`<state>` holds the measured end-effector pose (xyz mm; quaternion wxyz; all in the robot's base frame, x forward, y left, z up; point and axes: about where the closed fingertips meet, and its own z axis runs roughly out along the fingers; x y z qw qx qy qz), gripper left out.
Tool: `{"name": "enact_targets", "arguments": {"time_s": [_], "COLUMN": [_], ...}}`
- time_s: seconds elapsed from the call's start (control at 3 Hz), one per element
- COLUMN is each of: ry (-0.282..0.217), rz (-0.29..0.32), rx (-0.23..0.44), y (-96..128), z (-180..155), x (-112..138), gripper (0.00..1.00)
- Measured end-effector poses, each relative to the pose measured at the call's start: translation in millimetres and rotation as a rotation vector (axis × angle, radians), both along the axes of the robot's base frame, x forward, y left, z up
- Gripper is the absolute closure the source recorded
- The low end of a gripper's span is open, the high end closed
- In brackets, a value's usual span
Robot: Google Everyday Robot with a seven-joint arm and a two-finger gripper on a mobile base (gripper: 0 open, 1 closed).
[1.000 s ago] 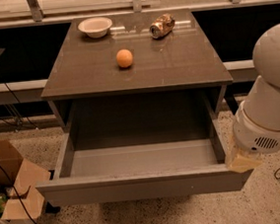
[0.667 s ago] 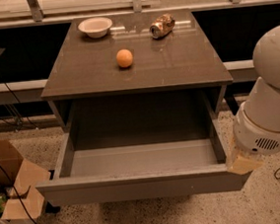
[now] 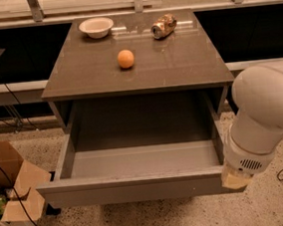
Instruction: Close top drawer
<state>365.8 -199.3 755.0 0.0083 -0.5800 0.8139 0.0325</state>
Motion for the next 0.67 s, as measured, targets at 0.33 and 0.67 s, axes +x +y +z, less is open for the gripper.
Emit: {"name": "enact_targets", "arguments": {"time_s": [0.33,0.67], "ry": [-0.007,-0.022], "rz": [-0.034,-0.069], "rx": [0.031,0.095], "y": [3.8,7.3], "z": [-42.3,-77.2], "x": [1.2,12.8], "gripper": [1.0,1.0]}}
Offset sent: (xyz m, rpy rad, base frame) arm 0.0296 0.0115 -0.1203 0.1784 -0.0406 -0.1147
